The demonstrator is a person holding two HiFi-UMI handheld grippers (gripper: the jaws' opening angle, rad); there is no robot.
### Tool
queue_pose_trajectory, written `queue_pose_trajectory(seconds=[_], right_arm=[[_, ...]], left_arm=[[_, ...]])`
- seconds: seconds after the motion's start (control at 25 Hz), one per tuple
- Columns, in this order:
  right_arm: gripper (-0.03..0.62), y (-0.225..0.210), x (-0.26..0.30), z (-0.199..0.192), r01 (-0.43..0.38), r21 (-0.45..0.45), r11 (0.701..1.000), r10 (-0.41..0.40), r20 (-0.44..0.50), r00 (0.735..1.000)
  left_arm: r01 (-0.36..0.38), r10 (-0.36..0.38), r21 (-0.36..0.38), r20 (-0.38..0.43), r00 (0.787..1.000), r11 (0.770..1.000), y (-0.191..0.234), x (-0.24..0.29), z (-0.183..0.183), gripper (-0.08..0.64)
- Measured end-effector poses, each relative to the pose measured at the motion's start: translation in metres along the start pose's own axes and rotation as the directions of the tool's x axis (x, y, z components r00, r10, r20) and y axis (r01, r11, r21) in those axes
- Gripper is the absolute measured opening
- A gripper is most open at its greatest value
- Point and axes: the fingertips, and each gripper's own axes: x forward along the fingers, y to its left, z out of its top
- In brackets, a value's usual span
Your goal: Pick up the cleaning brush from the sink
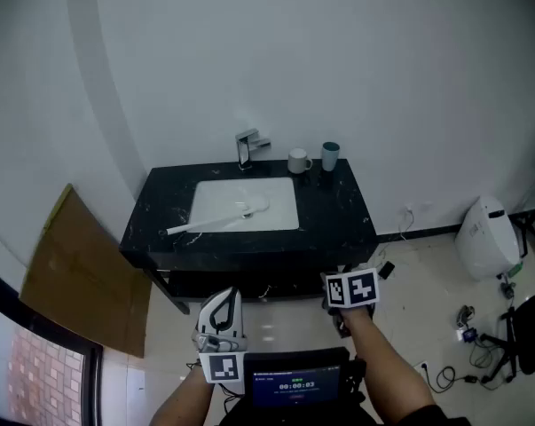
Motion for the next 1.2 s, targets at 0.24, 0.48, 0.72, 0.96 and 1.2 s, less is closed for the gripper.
queue_pose_trajectory(seconds=[0.24,0.48,0.72,0.96,1.2], right_arm=[[0.005,0.002,-0.003,0.024,-0.005,-0.036,0.999,0.006,0.027,1.0],[0.005,0.01,0.011,0.042,0.016,-0.072,0.997,-0.012,0.045,0.999],[0.005,0.082,0.005,0.121,0.069,-0.056,0.996,-0.041,0.403,0.915],[0.005,0.156,-0.014,0.155,0.258,0.006,0.966,-0.194,0.675,0.712],[0.005,0.198,0.063,0.183,0.272,0.078,0.959,-0.262,0.607,0.75]], left_arm=[[-0.032,0.032,-0.014,-0.01,0.999,0.999,0.01,0.011,-0.002,0.008],[-0.05,0.05,-0.041,-0.019,0.999,0.998,0.022,0.024,-0.006,0.008],[0.006,-0.03,-0.241,-0.099,0.995,0.97,0.135,0.03,-0.042,0.008],[0.03,-0.141,-0.394,-0.255,0.957,0.919,0.27,0.018,-0.105,0.008],[0.041,-0.197,-0.453,-0.304,0.932,0.891,0.347,0.043,-0.168,0.008]])
